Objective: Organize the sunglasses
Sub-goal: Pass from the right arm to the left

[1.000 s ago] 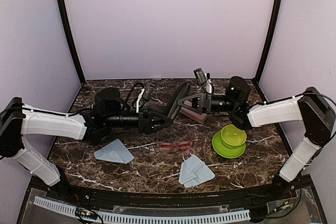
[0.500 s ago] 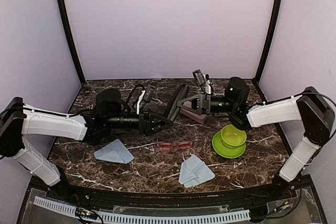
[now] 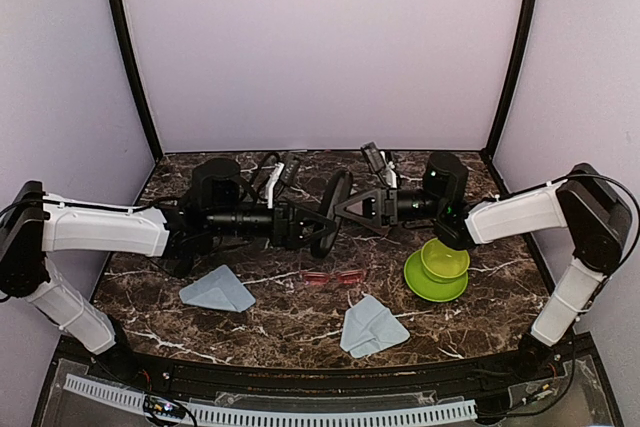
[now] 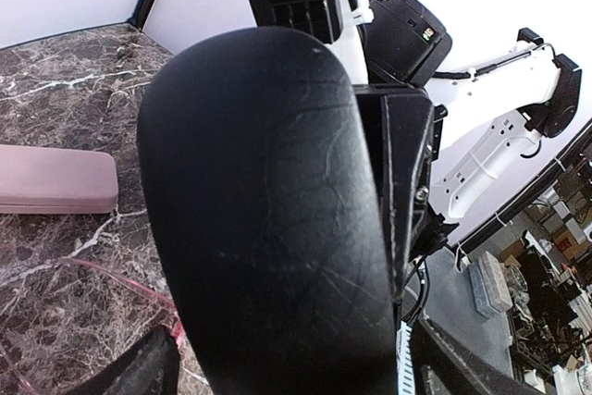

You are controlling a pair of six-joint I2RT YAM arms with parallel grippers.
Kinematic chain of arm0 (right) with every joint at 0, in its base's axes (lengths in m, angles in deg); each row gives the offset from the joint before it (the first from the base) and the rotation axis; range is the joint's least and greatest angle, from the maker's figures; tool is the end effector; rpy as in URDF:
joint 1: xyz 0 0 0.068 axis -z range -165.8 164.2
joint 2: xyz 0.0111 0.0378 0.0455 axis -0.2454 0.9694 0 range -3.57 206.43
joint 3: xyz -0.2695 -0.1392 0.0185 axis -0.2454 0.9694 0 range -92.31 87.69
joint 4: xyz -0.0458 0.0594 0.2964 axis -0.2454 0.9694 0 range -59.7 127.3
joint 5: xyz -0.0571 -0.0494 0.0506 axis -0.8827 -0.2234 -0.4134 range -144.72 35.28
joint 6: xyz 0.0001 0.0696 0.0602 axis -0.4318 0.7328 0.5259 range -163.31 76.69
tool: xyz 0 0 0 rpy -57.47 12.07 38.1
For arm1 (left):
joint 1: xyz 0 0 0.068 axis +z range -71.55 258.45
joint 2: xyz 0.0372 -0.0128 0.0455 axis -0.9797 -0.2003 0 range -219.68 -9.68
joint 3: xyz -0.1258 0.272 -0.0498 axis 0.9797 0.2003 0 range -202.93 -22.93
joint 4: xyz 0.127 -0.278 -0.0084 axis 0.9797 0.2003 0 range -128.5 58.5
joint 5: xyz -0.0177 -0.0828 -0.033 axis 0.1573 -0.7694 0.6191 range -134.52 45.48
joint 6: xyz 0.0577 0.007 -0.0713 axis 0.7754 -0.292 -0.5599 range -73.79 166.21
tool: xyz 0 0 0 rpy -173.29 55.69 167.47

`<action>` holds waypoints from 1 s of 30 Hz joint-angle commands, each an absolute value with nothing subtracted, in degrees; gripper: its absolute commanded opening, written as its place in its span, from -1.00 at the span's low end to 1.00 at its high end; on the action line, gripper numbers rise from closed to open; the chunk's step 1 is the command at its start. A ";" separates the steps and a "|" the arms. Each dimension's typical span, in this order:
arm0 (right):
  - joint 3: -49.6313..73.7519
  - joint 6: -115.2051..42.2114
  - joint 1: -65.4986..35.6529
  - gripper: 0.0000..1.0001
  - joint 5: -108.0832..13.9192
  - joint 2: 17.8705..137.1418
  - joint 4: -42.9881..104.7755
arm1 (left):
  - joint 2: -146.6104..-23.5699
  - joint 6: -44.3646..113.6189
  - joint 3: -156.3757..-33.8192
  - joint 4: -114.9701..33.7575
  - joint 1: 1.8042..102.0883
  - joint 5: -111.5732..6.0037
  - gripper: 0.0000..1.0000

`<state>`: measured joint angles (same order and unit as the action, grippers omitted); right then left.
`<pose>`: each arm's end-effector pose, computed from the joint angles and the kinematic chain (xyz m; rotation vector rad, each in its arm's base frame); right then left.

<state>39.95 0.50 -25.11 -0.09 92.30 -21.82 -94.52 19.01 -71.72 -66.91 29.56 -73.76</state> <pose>0.2755 0.3128 0.2392 -0.8361 1.6602 1.7851 0.2387 -0.3350 0.2657 0.7648 1.7427 -1.3816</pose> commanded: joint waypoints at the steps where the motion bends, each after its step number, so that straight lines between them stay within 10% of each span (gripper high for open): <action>1: 38.78 -0.63 -25.43 -1.00 1.31 92.65 -23.47 | -96.07 21.06 -75.08 -63.63 29.40 -72.96 0.68; 22: 39.71 -5.11 -24.79 -1.00 0.53 93.48 -18.94 | -93.85 20.85 -72.10 -67.79 29.44 -76.25 -0.99; 30: 38.83 -4.83 -23.89 -1.00 0.71 94.48 -17.53 | -92.45 21.39 -69.78 -71.28 29.43 -78.12 -1.00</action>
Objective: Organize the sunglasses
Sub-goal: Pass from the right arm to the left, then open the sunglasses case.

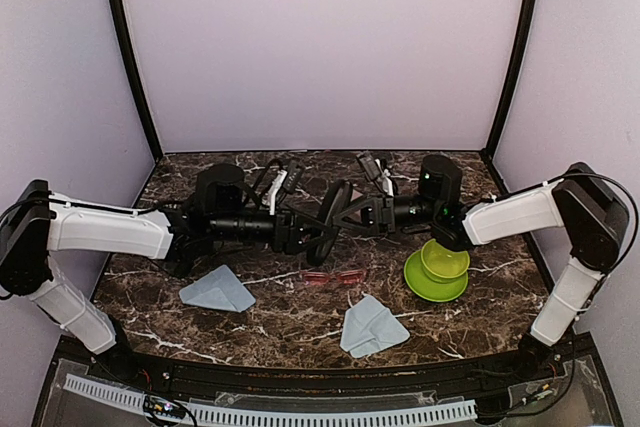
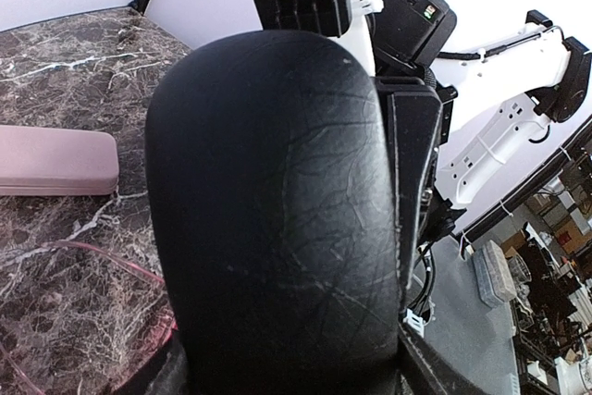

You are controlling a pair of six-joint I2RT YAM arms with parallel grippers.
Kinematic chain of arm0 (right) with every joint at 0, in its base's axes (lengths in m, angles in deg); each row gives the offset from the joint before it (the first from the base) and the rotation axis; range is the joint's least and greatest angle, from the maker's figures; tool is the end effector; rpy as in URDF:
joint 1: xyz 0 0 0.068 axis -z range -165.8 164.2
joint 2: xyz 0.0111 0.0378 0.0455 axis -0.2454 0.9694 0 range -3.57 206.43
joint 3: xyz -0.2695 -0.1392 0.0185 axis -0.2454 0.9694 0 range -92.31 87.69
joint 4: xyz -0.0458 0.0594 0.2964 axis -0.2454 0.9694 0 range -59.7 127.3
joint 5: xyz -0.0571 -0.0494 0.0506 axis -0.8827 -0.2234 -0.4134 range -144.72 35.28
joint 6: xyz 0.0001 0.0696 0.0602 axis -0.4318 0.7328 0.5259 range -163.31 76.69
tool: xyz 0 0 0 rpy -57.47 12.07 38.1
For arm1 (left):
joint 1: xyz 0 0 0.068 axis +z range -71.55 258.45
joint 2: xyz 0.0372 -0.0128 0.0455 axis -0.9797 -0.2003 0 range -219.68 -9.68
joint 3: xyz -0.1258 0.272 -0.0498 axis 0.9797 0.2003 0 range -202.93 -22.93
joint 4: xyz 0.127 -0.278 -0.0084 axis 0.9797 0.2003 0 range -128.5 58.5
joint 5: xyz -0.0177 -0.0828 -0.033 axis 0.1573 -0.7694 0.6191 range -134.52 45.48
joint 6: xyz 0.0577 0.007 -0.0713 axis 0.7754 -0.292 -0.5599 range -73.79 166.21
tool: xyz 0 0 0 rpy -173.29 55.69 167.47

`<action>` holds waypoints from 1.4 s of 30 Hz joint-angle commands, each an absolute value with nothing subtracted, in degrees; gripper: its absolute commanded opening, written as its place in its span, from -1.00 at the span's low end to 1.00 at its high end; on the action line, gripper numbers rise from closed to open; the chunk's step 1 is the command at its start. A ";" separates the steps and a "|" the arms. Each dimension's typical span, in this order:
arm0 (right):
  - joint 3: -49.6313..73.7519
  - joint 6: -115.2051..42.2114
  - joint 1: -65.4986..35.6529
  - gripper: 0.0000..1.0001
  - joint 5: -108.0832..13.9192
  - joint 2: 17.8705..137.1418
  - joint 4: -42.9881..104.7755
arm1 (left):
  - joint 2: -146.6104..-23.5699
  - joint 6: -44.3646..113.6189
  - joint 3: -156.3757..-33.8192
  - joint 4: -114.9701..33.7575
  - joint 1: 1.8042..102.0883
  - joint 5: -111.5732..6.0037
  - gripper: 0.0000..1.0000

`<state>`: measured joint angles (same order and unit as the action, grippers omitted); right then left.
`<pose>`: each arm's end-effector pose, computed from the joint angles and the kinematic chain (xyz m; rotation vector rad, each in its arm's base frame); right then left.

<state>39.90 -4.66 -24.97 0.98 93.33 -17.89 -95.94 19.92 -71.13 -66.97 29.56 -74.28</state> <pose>0.2767 0.3136 0.2241 -0.8894 1.6914 1.7450 0.2394 -0.3367 0.2520 0.7862 1.7697 -1.3720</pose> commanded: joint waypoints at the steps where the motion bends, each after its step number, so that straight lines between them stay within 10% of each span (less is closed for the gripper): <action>1: 38.75 -4.86 -23.91 -1.00 0.71 94.51 -17.47 | -92.47 21.34 -69.58 -71.80 29.44 -78.37 -1.00; 33: 36.36 -16.86 -23.94 -1.00 5.57 93.29 -5.68 | -93.75 17.11 -67.70 -77.92 29.49 -81.42 -0.16; 42: 34.87 -16.69 -23.90 -1.00 1.85 93.89 -1.24 | -93.84 18.43 -68.43 -75.45 29.49 -80.07 -0.90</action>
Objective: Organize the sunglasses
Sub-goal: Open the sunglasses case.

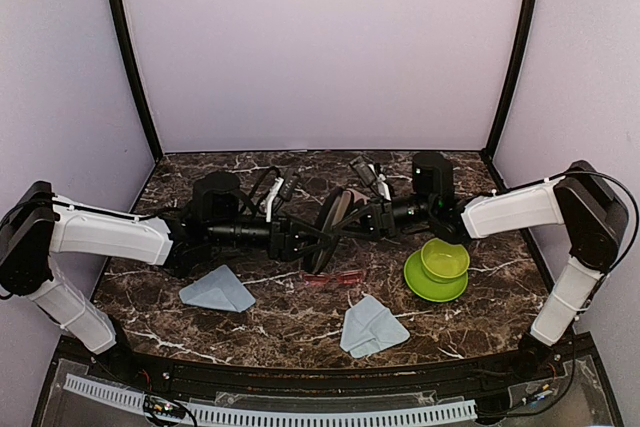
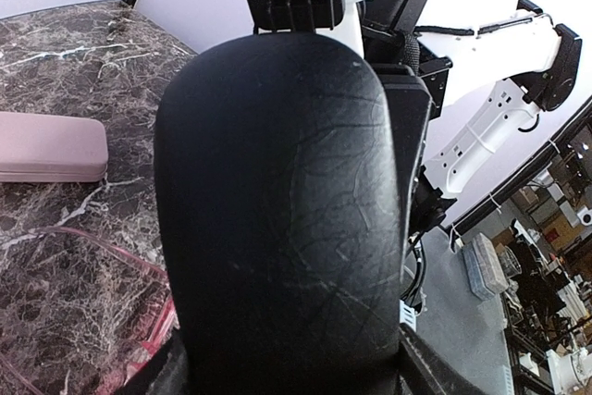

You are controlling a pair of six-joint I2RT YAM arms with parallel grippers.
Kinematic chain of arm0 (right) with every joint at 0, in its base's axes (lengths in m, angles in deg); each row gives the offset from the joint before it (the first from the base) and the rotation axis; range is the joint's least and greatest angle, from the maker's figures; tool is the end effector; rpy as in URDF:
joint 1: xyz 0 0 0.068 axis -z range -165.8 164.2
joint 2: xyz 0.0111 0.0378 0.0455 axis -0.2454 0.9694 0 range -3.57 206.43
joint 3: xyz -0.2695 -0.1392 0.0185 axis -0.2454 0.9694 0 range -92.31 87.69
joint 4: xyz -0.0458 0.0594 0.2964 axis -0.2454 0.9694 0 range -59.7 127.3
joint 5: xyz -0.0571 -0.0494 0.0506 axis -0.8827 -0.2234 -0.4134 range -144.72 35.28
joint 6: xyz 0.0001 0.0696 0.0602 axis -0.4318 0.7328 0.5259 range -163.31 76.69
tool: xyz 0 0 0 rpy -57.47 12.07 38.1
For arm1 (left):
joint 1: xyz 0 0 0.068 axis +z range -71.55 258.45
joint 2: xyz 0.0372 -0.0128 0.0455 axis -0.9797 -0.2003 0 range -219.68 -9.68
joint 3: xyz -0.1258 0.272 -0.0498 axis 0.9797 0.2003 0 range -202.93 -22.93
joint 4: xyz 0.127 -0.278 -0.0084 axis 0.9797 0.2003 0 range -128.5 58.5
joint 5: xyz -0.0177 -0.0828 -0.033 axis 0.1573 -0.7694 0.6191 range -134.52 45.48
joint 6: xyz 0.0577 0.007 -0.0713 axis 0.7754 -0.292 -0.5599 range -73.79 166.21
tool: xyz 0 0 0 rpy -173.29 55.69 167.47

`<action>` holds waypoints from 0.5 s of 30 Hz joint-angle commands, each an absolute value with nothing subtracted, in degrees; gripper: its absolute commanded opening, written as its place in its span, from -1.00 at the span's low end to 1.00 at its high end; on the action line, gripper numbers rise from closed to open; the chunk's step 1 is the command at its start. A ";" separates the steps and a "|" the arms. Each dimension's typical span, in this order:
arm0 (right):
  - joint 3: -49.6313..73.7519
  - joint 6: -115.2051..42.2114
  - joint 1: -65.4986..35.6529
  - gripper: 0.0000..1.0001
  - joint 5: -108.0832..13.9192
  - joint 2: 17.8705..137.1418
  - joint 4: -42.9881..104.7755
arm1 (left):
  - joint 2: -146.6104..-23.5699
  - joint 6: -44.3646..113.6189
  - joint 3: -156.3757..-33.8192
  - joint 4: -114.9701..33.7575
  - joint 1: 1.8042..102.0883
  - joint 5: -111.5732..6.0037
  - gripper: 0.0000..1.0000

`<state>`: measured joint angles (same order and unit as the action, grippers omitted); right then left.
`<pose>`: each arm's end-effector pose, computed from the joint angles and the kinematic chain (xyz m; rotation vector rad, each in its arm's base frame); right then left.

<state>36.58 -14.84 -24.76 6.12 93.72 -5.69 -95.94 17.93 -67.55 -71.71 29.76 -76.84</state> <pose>0.2776 0.3174 0.2179 -1.0485 1.7175 1.7206 0.2314 -0.3303 0.2388 0.7932 1.7620 -1.4317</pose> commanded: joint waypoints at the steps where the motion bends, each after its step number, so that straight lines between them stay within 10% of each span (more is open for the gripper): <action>1: 34.41 -16.56 -23.86 -1.00 0.31 93.96 0.21 | -93.72 18.88 -68.40 -75.04 29.45 -79.48 -0.98; 15: 31.75 -9.29 -22.83 -0.52 -12.68 95.91 9.40 | -91.72 22.01 -67.79 -71.86 29.49 -73.67 -1.00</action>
